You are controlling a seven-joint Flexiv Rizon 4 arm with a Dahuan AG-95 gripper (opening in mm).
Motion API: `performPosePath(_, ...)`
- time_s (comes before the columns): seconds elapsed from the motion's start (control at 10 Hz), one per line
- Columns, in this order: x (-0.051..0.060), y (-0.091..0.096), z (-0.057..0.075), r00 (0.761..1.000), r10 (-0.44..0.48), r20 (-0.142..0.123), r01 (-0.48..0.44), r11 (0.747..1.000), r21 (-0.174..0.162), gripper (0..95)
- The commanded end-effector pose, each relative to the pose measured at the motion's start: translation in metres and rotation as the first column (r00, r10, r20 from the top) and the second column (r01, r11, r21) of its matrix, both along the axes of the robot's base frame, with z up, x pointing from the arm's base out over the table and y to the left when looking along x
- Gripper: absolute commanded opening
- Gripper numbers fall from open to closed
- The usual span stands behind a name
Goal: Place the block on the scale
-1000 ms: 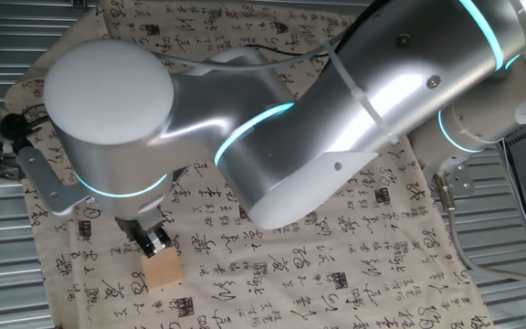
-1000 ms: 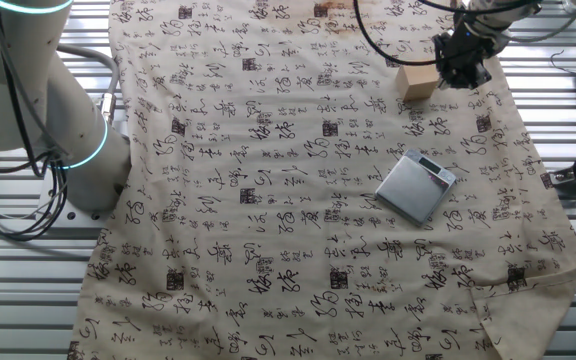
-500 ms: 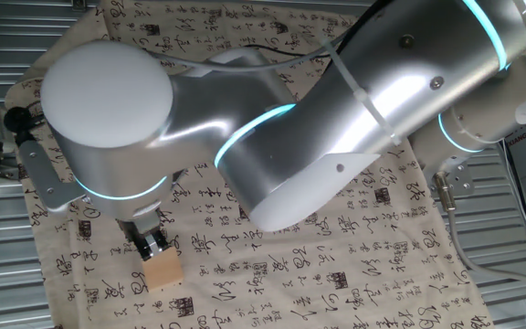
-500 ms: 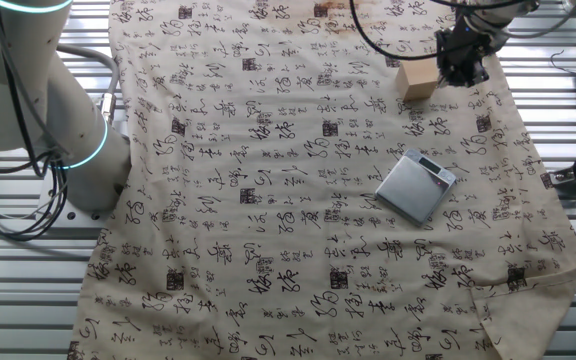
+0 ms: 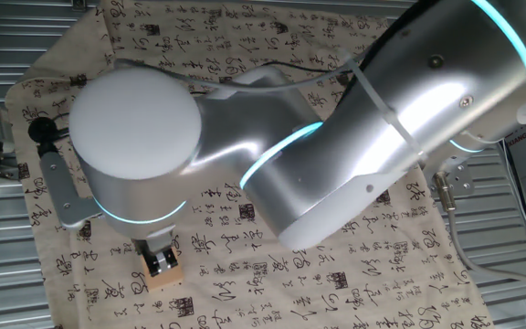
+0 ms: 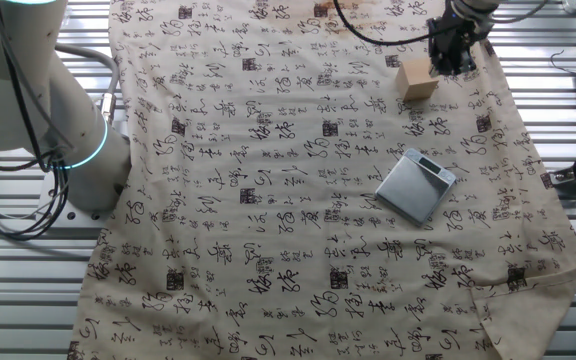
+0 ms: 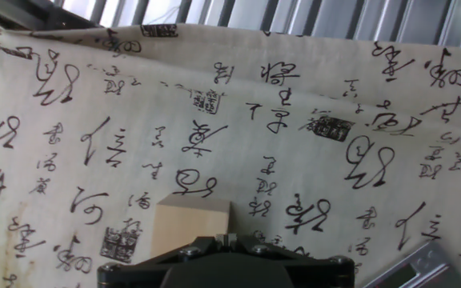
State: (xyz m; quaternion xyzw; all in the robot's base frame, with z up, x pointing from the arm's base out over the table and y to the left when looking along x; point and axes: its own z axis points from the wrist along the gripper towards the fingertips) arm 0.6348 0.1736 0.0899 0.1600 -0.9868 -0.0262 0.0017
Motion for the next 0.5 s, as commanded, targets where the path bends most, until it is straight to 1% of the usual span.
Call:
performPosePath(0.1,-0.0047,0.002,0.0008,1.0,-0.004,0.004,0.004,1.0,-0.008,0.0)
performPosePath(0.3,-0.0085,0.0071,0.001,1.0,-0.02,0.004,0.021,1.0,-0.022,0.0)
performPosePath(0.5,-0.0091,0.0076,0.0008,1.0,-0.004,0.009,0.004,1.0,-0.027,0.0)
